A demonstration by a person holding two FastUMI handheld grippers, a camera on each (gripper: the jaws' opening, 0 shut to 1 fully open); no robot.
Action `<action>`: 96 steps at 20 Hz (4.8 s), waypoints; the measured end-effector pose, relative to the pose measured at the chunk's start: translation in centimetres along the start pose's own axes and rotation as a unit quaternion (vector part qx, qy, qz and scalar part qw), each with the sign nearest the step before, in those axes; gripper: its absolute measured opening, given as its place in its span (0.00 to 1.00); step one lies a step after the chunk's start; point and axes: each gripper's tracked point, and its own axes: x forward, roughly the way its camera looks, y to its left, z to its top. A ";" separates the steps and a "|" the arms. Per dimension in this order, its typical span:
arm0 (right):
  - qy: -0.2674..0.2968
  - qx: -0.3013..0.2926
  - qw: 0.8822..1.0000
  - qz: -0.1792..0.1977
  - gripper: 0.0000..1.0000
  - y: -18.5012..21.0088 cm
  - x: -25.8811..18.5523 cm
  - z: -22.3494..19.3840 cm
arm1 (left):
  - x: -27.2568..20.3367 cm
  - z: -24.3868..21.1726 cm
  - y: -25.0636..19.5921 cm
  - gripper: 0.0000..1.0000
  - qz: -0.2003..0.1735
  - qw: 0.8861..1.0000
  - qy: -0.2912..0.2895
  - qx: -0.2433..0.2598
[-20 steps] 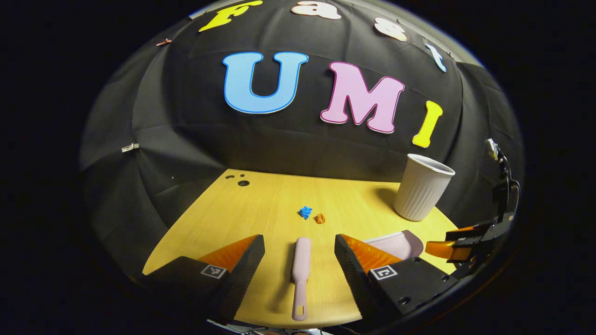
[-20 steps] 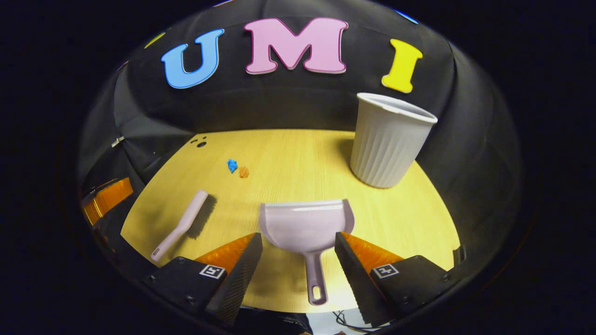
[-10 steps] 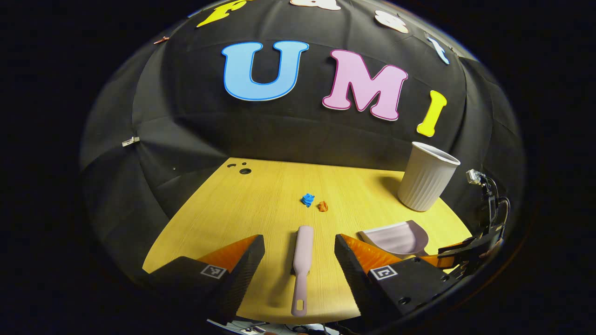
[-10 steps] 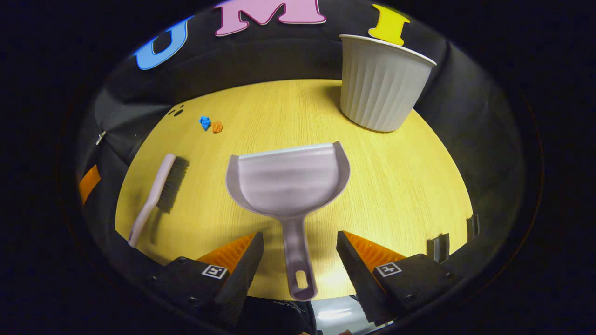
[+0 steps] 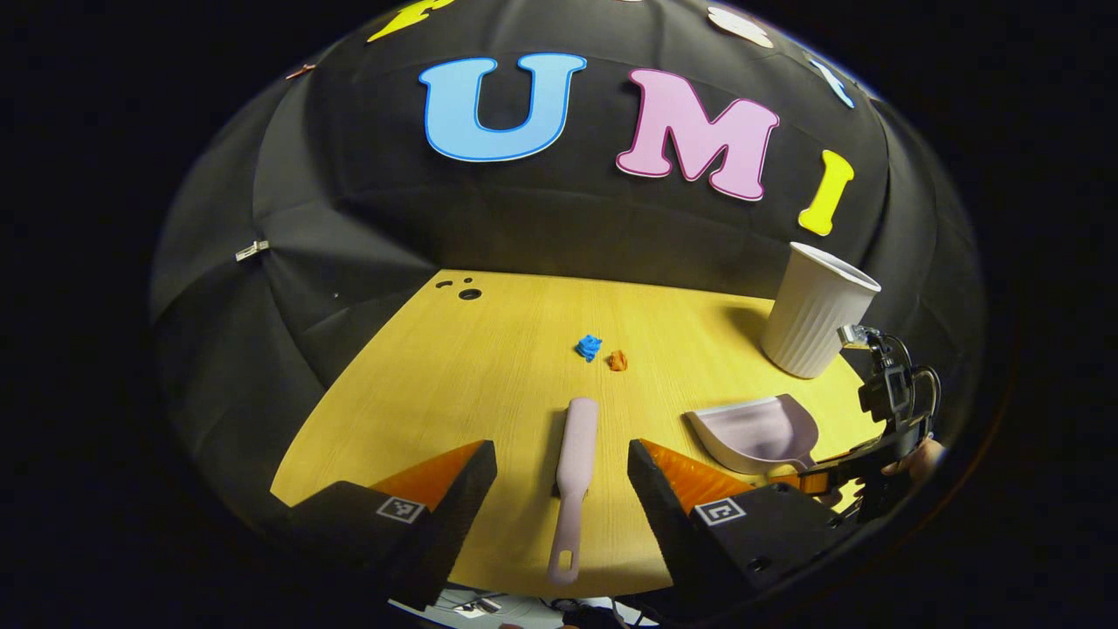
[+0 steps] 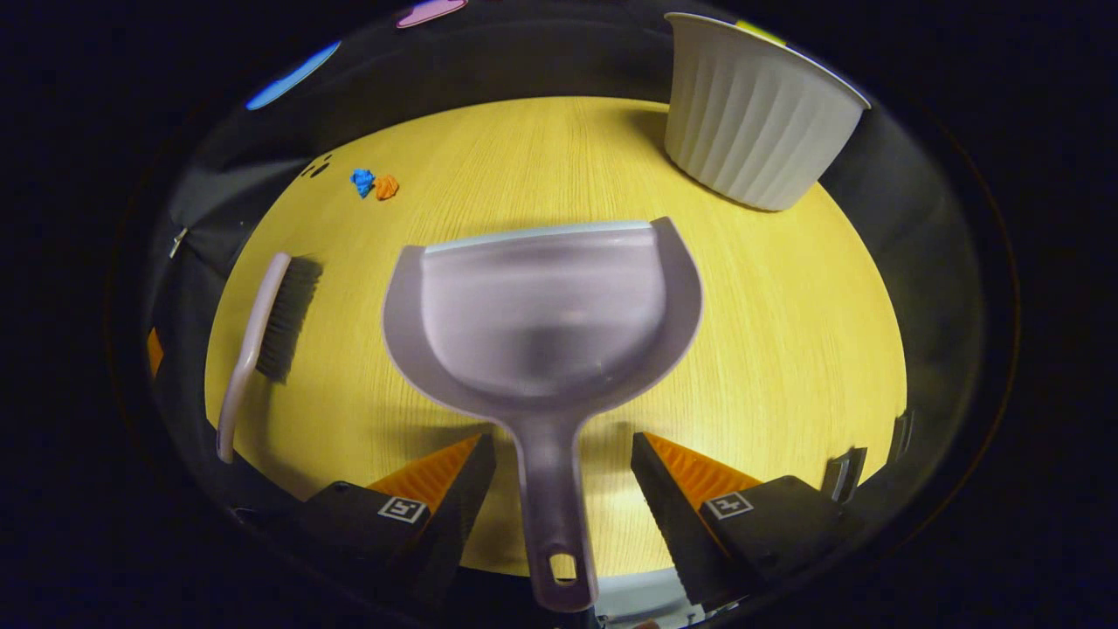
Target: Pick up the small broom and dustpan from the desktop, sweep the trash into the dustpan with the broom, and then empty the trash into the garbage bin.
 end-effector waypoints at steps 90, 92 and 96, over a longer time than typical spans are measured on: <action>0.033 -0.275 0.955 0.103 0.36 -2.1 3.6 6.9 | 28.1 -1.5 -6.2 0.32 -0.172 0.879 0.315 0.315; 0.032 -0.279 0.954 0.106 0.39 -2.2 4.2 6.6 | 26.7 -2.7 -8.0 0.32 -0.194 0.867 0.326 0.323; 0.019 -0.290 0.950 0.110 0.36 -2.4 4.6 6.7 | 23.5 -5.1 -11.5 0.32 -0.238 0.843 0.356 0.325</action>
